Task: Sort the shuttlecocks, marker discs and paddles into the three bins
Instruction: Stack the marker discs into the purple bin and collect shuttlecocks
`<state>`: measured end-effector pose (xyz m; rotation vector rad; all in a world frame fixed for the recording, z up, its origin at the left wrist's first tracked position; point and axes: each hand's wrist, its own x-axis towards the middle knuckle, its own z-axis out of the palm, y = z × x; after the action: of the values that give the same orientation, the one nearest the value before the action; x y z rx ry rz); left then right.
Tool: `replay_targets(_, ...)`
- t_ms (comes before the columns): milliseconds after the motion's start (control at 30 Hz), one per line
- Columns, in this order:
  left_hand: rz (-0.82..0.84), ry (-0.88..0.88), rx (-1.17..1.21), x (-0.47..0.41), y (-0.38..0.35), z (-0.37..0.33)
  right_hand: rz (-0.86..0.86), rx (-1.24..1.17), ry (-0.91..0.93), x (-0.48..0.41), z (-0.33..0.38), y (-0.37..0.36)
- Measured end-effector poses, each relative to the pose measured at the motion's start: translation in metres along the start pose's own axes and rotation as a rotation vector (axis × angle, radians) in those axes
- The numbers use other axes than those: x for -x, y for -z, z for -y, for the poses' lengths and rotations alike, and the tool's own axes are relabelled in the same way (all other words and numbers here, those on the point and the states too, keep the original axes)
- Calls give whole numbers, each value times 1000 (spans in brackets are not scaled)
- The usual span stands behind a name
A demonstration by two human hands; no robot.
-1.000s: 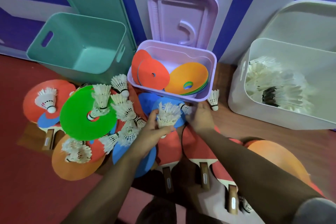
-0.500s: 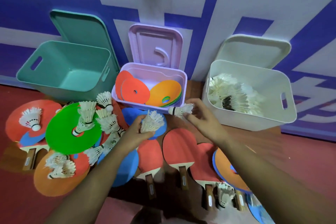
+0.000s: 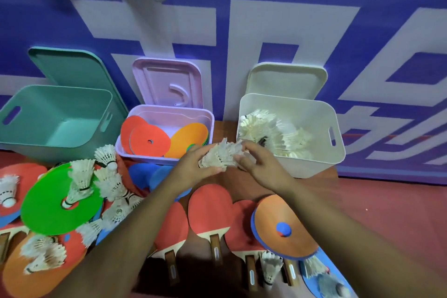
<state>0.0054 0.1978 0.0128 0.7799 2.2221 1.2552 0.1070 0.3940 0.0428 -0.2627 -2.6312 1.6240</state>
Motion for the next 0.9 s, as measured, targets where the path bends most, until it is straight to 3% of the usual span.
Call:
replay_targets(133,52,-44,-43,-41,-22,-31,-208,-4,-89,-1,-18,42)
replay_targets(500,30,-152,-200,-176,-92,-93,-489,-13,-323,-27,-75,125)
replay_targets(700,40,-221,-450,-236,-132,-85,-505,94,-423,-41,-113,144)
replay_targets(900,165,-132,-437,-259,-154,-66,-308,366,-389,-49,-144,133)
